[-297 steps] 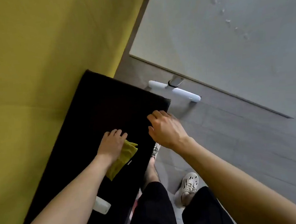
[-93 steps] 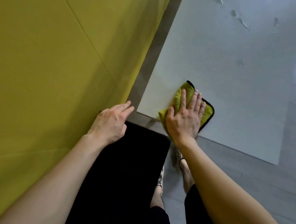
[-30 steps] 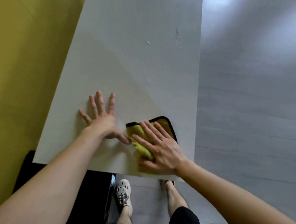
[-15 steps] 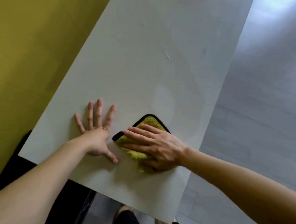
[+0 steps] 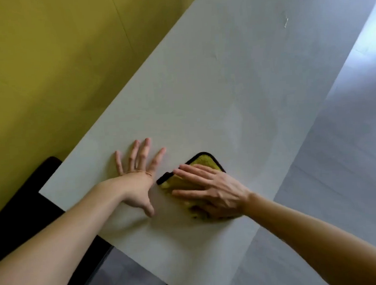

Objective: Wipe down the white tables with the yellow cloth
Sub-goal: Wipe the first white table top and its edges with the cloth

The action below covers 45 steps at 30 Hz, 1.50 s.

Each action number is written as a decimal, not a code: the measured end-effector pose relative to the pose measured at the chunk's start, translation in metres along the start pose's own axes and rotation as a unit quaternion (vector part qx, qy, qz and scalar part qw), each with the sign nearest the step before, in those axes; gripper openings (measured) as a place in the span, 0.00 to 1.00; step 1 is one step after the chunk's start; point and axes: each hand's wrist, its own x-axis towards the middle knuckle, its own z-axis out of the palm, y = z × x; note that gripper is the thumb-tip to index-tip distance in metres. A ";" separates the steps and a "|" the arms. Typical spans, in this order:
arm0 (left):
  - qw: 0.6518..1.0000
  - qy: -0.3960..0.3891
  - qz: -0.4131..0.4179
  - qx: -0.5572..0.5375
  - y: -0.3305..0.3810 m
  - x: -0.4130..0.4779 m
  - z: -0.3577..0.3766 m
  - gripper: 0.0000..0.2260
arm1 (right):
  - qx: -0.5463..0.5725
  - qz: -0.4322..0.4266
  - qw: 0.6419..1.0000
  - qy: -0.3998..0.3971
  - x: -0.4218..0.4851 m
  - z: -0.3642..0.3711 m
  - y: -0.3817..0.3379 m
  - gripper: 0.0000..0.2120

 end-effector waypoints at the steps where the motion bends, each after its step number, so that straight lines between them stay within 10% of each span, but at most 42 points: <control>1: 0.998 0.057 0.016 -0.010 -0.009 0.000 -0.001 0.67 | -0.005 0.032 0.999 0.029 0.001 -0.008 0.036 0.28; 4: 0.939 0.342 0.030 -0.039 -0.051 0.006 0.003 0.35 | -0.057 0.319 0.935 0.148 0.018 -0.055 0.156 0.30; 7: 0.901 0.418 -0.088 -0.076 -0.079 0.027 0.011 0.29 | -0.048 0.458 0.867 0.189 0.063 -0.065 0.167 0.34; 11: 0.894 0.424 -0.125 -0.079 -0.081 0.040 0.029 0.30 | -0.005 0.120 0.992 0.045 0.093 -0.013 0.029 0.26; 13: 0.884 0.444 -0.119 -0.087 -0.083 0.043 0.031 0.30 | -0.009 -0.022 0.999 -0.026 0.096 -0.016 0.035 0.26; 16: 0.861 0.488 -0.113 -0.087 -0.083 0.049 0.036 0.29 | -0.041 0.156 0.985 0.055 0.131 -0.051 0.145 0.31; 20: 0.828 0.518 -0.165 -0.140 -0.079 0.048 0.040 0.35 | -0.043 0.445 0.881 0.154 0.186 -0.073 0.185 0.39; 23: 0.814 0.512 -0.221 -0.164 -0.081 0.043 0.039 0.38 | 0.028 0.129 0.987 0.091 0.202 -0.025 0.079 0.27; 25: 0.816 0.508 -0.210 -0.177 -0.079 0.043 0.040 0.40 | 0.018 -0.062 0.998 0.015 0.199 -0.021 0.069 0.22; 31: 0.809 0.519 -0.214 -0.176 -0.078 0.046 0.041 0.39 | -0.048 0.351 0.921 0.164 0.230 -0.074 0.186 0.28; 34: 0.815 0.514 -0.206 -0.170 -0.079 0.043 0.037 0.40 | -0.004 0.010 0.999 0.038 0.240 -0.028 0.095 0.21; 36: 0.816 0.516 -0.201 -0.165 -0.081 0.044 0.039 0.40 | -0.013 -0.136 0.991 -0.002 0.235 -0.033 0.102 0.18; 41: 0.814 0.515 -0.209 -0.167 -0.078 0.046 0.038 0.42 | -0.036 0.341 0.930 0.137 0.220 -0.088 0.204 0.20; 43: 0.820 0.507 -0.207 -0.167 -0.077 0.044 0.037 0.42 | -0.009 0.267 0.953 0.139 0.221 -0.058 0.136 0.20; 45: 0.824 0.501 -0.201 -0.171 -0.078 0.041 0.036 0.43 | 0.037 0.005 0.999 0.011 0.210 -0.024 0.066 0.19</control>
